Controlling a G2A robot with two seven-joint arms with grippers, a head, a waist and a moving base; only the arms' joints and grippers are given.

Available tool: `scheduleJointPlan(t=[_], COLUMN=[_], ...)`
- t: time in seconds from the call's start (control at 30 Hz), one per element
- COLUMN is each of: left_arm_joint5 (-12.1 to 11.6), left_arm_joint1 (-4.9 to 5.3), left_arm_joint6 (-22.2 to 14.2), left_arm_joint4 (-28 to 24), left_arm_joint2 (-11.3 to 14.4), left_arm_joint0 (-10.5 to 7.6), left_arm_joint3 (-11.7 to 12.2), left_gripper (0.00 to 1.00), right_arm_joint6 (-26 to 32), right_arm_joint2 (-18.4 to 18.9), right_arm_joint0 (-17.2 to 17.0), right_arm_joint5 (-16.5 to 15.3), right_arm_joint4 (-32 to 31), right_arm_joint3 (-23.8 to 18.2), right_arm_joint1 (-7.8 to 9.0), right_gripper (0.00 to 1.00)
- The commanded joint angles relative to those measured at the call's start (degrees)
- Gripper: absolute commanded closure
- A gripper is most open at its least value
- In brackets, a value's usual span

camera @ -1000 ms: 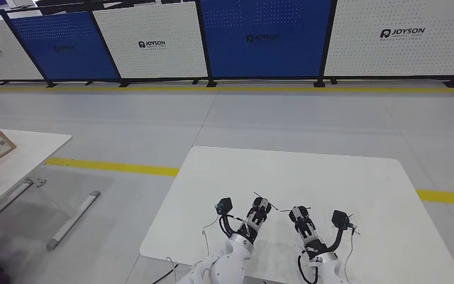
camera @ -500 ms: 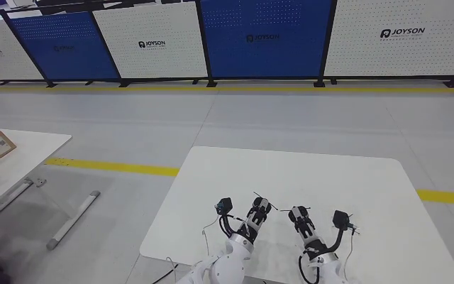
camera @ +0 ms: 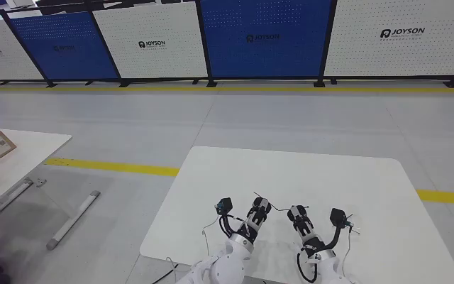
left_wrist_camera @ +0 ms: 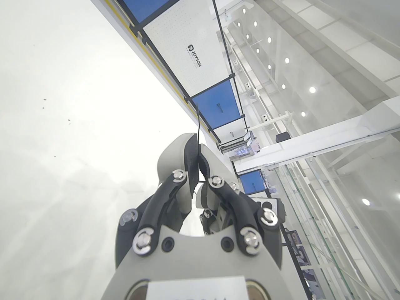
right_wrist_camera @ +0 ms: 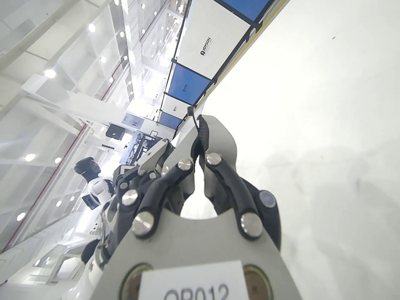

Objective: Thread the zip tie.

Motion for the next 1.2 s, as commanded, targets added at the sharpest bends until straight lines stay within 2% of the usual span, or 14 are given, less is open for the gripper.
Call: scheduleJointPlan(t=[0.0,0.3,0.67,1.0,1.17], left_arm_joint5=[0.0,0.0,0.0,0.0,0.0], left_arm_joint1=[0.00,0.00,0.00,0.00,0.00], left_arm_joint6=[0.0,0.0,0.0,0.0,0.0], left_arm_joint4=[0.0,0.0,0.0,0.0,0.0], left_arm_joint2=[0.0,0.0,0.0,0.0,0.0], left_arm_joint0=[0.00,0.00,0.00,0.00,0.00], left_arm_joint3=[0.0,0.0,0.0,0.0,0.0], left_gripper=[1.00,1.00,1.00,1.00,1.00], right_arm_joint6=[0.1,0.0,1.3,0.7,1.5], right_arm_joint2=[0.2,1.4,1.0,2.4,2.3], right_arm_joint0=[-0.1,-2.0,-0.7,-2.3,-1.9], right_arm_joint5=[0.0,-1.4,0.2,-1.2,-0.9], right_arm_joint4=[-0.1,-1.1,-1.4,-1.6,-2.0], right_arm_joint3=[0.0,-2.0,-0.8,-1.6,-1.3], right_arm_joint1=[-0.10,-0.22,-1.00,-1.21,-1.47], right_gripper=[1.00,1.00,1.00,1.00,1.00])
